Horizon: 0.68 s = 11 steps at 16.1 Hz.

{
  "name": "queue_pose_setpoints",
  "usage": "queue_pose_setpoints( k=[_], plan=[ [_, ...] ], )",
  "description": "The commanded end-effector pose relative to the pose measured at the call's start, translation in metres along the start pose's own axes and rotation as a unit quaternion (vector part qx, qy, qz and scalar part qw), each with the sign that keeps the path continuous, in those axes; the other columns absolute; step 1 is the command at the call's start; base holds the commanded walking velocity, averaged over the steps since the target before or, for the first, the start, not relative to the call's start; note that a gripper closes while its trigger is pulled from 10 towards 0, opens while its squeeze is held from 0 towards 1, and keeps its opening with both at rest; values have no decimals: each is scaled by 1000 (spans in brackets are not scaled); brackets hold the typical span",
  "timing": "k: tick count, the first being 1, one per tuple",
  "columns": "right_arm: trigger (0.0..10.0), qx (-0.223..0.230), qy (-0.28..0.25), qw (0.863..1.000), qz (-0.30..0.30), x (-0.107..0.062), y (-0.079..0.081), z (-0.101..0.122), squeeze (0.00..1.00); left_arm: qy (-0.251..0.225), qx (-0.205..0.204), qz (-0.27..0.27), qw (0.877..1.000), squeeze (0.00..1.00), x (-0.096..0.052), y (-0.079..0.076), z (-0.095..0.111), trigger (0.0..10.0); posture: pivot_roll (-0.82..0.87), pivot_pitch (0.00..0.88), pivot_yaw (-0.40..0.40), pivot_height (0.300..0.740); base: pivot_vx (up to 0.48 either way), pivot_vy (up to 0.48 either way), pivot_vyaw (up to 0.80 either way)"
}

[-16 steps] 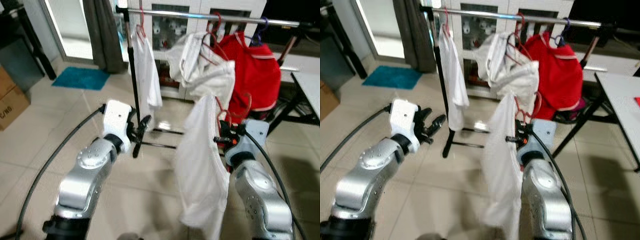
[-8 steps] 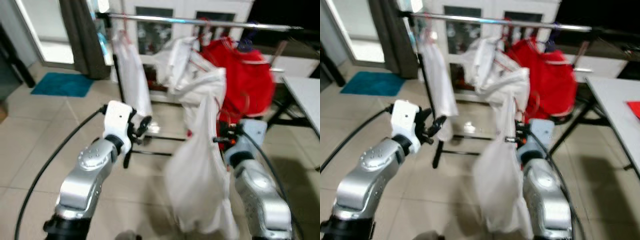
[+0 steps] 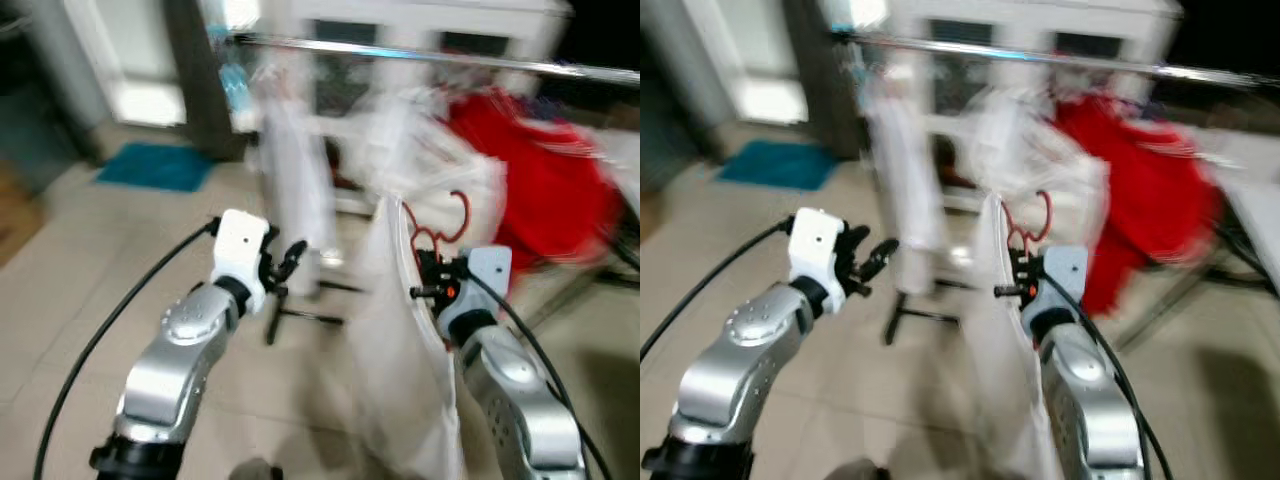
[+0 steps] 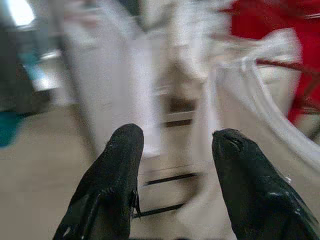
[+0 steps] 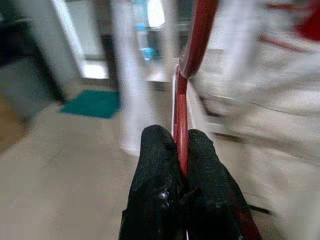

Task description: Hang hanger

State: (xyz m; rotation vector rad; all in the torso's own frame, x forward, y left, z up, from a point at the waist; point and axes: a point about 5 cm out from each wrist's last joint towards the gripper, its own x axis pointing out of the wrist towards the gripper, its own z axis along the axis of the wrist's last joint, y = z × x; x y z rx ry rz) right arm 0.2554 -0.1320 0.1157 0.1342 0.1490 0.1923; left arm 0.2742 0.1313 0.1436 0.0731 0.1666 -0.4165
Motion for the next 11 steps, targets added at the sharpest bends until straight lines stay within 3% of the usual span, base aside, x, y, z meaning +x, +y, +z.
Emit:
queue_pose_setpoints(
  k=[1, 7, 11],
  plan=[
    [10000, -3, -17, 1000, 14, 0, 5, 9, 0, -6, 4, 0, 1000, 0, 1, 1, 4, 10000, -5, 55, 6, 740, 356, 0, 0],
    [10000, -26, -17, 999, -43, 3, -11, 14, 0, -2, 20, -14, 1000, 0, 1, 2, 3, 10000, -2, 46, 3, 740, 354, 0, 0],
    [10000, -42, -23, 998, -35, 6, -9, 18, 0, -1, 29, -25, 999, 0, 2, -1, 3, 10000, 3, 31, 0, 740, 355, 0, -708]
  ],
)
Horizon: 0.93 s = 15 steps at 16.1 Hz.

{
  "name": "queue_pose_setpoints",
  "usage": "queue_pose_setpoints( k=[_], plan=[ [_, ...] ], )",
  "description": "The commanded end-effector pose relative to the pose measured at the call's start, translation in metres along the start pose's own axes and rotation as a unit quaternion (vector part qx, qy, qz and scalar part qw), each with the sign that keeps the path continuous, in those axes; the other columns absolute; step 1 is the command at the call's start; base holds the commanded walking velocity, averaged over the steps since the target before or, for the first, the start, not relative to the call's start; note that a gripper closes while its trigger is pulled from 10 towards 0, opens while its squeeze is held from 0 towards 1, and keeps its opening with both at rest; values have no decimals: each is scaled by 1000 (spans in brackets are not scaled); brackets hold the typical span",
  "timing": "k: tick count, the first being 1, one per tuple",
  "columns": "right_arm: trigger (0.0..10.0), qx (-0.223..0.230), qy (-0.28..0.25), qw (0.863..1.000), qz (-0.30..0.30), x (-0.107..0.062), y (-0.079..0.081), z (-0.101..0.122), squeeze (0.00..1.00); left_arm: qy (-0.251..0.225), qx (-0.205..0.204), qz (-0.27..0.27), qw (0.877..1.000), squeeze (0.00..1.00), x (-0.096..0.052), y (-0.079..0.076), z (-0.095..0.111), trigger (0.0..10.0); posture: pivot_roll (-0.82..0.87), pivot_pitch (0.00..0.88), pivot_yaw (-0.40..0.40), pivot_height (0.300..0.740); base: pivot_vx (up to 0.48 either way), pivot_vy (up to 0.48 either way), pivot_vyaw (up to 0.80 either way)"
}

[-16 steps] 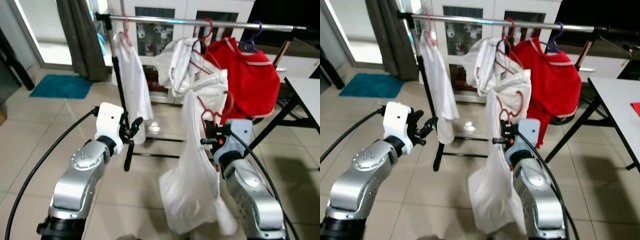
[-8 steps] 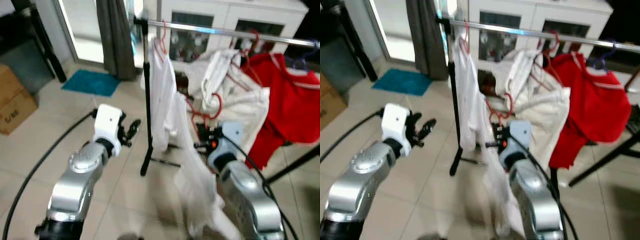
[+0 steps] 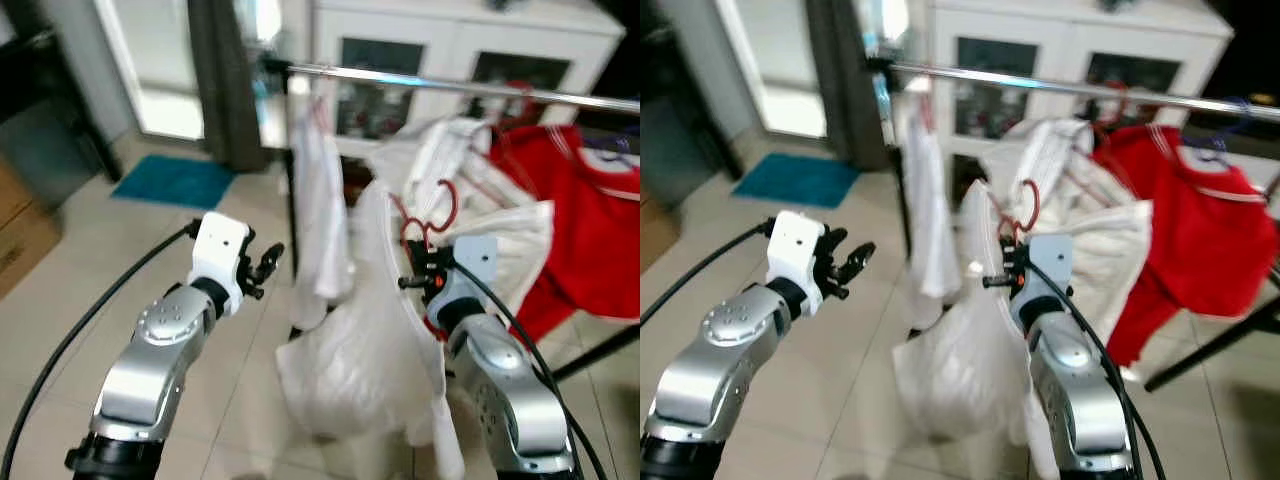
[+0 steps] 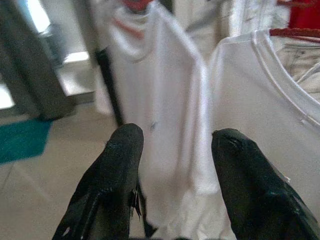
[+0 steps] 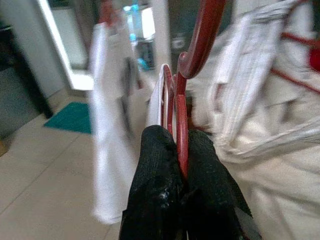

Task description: Hang hanger

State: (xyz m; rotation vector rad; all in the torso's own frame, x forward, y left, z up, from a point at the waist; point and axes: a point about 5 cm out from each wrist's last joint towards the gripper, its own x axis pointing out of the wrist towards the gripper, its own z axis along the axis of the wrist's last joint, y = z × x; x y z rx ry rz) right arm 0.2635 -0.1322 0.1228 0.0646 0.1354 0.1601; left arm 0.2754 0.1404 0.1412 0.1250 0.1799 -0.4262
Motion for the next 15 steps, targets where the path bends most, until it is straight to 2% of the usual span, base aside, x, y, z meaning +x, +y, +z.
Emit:
queue_pose_setpoints(
  k=[1, 4, 7, 9, 11, 15],
  plan=[
    [10000, -6, -19, 1000, -18, 0, -9, 10, 0, -13, 6, -23, 1000, 0, 4, -9, 6, 10000, 4, 30, -1, 740, 352, 0, -525],
    [10000, -8, -26, 1000, 2, 4, -3, 15, 0, -14, 13, -26, 999, 0, 4, -8, 7, 10000, 12, 10, -8, 740, 352, 0, 0],
    [10000, 29, -22, 999, 33, 4, 5, 17, 0, -16, 19, -26, 999, 0, 4, -7, 8, 10000, 15, 4, -9, 740, 355, 0, 0],
    [10000, 22, -28, 999, 35, 6, 7, 21, 0, -17, 22, -28, 999, 0, 4, -7, 8, 10000, 19, 0, -10, 740, 354, 0, 0],
    [10000, -14, -48, 998, 29, 9, 6, 29, 0, -19, 26, -30, 999, 0, 4, -7, 8, 10000, 20, 0, -11, 740, 356, 0, 0],
    [10000, -5, -83, 997, 10, 14, 3, 52, 0, -20, 45, -38, 998, 0, 4, -8, 9, 10000, 20, 0, -11, 740, 348, 0, 0]
  ],
)
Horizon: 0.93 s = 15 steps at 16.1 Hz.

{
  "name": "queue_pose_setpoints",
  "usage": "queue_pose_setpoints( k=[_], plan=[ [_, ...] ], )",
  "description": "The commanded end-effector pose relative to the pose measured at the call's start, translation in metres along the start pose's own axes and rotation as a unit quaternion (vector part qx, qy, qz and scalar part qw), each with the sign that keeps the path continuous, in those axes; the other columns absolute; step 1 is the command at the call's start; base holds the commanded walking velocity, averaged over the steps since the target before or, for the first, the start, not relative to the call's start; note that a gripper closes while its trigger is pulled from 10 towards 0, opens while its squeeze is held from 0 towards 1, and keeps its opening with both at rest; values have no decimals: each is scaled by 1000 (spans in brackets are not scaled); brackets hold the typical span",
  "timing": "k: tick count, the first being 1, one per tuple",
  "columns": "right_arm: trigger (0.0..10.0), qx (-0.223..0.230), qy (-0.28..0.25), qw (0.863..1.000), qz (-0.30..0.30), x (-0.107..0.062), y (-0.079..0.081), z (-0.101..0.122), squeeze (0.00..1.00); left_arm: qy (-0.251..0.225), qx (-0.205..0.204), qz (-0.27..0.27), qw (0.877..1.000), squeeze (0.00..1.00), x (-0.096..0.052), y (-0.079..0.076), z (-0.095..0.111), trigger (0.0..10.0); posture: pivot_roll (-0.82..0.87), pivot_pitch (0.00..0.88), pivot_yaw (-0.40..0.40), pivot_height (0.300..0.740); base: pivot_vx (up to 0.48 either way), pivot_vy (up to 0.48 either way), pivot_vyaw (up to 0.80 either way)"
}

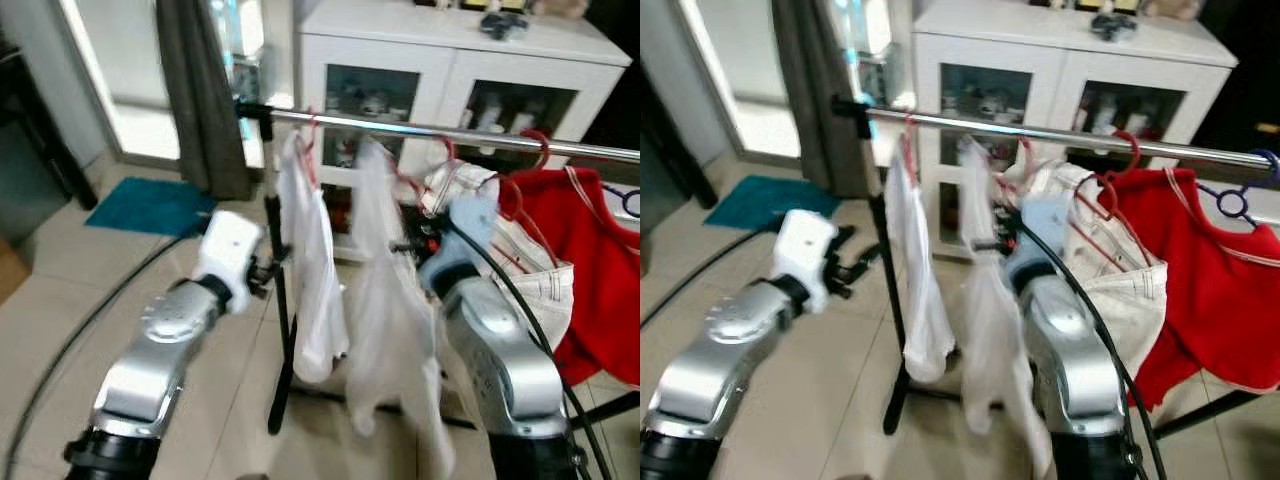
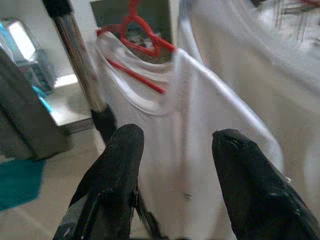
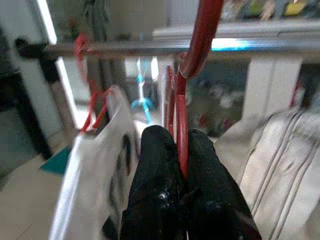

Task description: Hang hanger

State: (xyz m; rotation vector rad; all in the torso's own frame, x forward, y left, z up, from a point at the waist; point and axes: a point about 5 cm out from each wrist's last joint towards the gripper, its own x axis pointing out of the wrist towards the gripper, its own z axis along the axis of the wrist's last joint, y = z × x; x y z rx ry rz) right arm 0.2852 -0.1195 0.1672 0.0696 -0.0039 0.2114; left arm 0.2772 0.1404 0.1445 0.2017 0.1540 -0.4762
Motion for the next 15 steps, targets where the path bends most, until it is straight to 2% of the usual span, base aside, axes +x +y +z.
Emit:
queue_pose_setpoints(
  k=[1, 4, 6, 9, 12, 13, 15],
  plan=[
    [10000, -11, -13, 1000, -19, -1, -10, 10, 0, -21, 13, -31, 999, 0, 2, -11, 9, 10000, 23, 0, -17, 740, 0, 0, 0],
    [10000, -25, -12, 1000, -14, 11, -14, 21, 0, -43, 35, -101, 993, 0, -4, -21, 18, 10000, 24, 0, -22, 740, 0, 0, 0],
    [10000, -34, 15, 999, -6, 27, -17, 21, 0, -39, 55, -153, 986, 0, -8, -24, 18, 10000, 25, 0, -20, 740, 0, 0, 0],
    [10000, -62, 67, 996, 9, 52, -22, 13, 0, -33, 68, -177, 981, 0, -10, -24, 20, 10000, 26, 0, -13, 740, 0, 0, 0],
    [10000, -51, 106, 993, -2, 74, -28, 10, 0, -31, 74, -191, 978, 0, -11, -24, 21, 10000, 34, 0, -22, 740, 0, 0, 0],
    [10000, -46, 121, 992, -1, 86, -27, 9, 0, -35, 73, -207, 975, 0, -13, -26, 23, 10000, 39, 0, -27, 740, 0, 0, 0],
    [10000, -42, 129, 991, -6, 97, -27, 11, 0, -35, 73, -216, 973, 0, -14, -26, 23, 10000, 37, 0, -24, 740, 0, 0, 0]
  ],
)
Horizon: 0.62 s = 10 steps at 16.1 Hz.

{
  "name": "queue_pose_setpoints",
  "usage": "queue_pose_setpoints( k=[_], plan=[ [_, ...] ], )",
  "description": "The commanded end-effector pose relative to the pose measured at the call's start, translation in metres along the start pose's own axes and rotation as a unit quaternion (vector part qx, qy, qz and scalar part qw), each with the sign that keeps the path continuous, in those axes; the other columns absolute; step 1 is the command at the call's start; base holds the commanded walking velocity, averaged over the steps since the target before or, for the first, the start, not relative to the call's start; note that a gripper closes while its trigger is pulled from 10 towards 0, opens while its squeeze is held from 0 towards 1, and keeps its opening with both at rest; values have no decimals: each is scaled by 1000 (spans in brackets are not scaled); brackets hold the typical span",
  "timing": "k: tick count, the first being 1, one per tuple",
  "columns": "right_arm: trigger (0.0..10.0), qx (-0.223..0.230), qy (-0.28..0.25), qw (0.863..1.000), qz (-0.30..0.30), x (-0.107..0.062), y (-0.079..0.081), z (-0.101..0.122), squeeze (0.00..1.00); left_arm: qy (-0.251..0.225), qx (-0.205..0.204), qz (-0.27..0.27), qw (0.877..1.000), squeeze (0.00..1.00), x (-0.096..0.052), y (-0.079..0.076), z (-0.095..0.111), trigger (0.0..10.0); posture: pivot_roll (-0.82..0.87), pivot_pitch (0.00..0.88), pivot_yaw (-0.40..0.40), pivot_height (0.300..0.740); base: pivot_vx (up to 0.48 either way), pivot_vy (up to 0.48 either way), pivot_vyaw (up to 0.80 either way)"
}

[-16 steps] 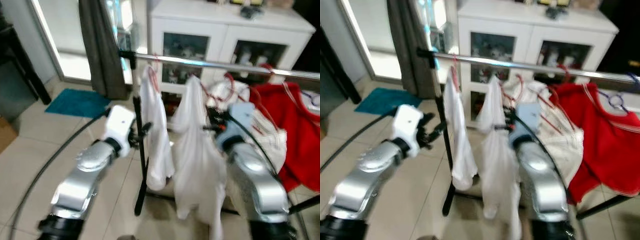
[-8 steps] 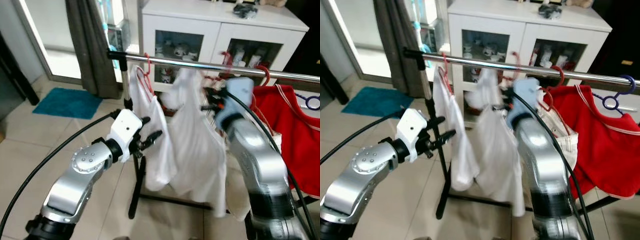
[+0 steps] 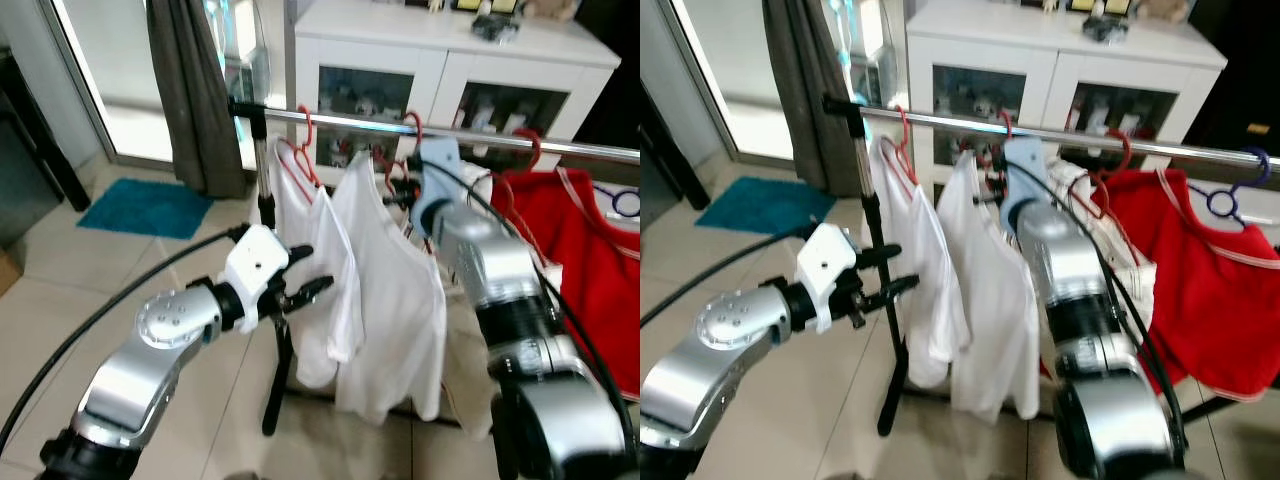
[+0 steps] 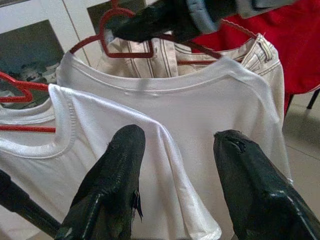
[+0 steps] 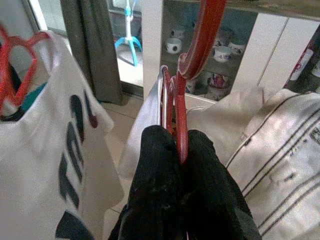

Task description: Hang hanger

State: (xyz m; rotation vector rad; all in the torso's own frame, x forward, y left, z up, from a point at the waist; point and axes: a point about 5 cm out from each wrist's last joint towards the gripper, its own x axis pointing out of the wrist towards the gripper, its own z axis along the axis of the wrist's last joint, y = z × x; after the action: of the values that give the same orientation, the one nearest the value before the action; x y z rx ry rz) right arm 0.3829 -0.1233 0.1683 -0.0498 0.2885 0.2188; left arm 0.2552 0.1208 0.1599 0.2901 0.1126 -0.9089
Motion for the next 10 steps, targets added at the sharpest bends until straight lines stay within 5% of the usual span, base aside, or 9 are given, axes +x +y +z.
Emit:
queue_pose_setpoints(
  k=[1, 8, 9, 10],
  plan=[
    [10000, 1, -12, 1000, -8, 4, -3, 9, 0, -7, 10, -12, 1000, 0, 0, -1, 6, 10000, 37, 0, -24, 740, 0, 0, 0],
    [10000, -22, 42, 999, 13, 10, 3, -7, 0, -1, 9, -17, 1000, 0, -1, -2, 4, 10000, 41, 0, -31, 740, 0, 0, 0],
    [10000, -14, 14, 1000, 17, 5, 0, -6, 1000, -2, 0, -11, 1000, 0, -1, -3, 2, 10000, 37, 0, -27, 740, 0, 0, 0],
    [10000, -10, -3, 1000, 21, 2, -1, -5, 1000, -2, -2, -8, 1000, 0, -1, -3, 1, 10000, 37, 0, -27, 740, 0, 0, 0]
  ],
)
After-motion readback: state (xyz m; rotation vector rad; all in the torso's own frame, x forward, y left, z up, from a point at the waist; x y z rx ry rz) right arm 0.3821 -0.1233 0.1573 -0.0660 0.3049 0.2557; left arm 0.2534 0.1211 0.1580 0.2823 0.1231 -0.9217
